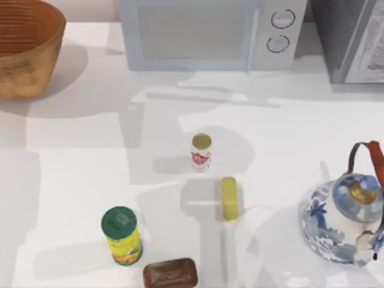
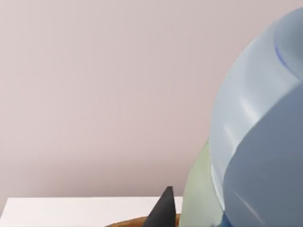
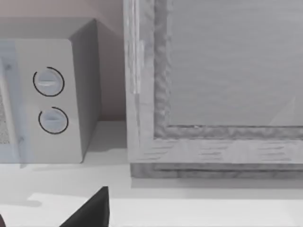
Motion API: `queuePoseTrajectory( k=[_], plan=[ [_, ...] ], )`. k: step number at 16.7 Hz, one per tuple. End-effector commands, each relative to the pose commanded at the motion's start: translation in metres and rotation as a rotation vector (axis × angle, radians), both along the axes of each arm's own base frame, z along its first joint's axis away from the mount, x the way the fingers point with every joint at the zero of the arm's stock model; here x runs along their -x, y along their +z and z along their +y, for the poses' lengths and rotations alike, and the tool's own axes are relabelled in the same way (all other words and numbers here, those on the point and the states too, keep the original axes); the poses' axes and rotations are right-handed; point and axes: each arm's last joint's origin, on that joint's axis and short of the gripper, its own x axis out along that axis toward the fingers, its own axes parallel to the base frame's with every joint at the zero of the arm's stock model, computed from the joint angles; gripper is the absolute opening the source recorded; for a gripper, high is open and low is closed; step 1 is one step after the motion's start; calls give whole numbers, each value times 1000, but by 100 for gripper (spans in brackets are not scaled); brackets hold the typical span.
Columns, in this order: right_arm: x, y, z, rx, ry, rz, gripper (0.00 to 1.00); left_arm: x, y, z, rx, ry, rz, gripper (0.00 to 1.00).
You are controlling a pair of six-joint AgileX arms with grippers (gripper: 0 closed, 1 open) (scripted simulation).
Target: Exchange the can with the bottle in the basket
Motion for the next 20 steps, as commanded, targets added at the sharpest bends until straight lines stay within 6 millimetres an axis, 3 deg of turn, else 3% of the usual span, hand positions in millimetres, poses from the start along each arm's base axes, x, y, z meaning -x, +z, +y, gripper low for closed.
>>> queuePoseTrajectory(
  k=[3, 7, 20],
  plan=[
    [0, 0, 0, 0, 0, 0, 100, -16, -16, -1, 0, 0, -2, 0],
    [0, 0, 0, 0, 0, 0, 100, -18, -18, -1, 1, 0, -3, 0],
    [0, 0, 0, 0, 0, 0, 100, -18, -18, -1, 1, 0, -3, 98]
  ],
)
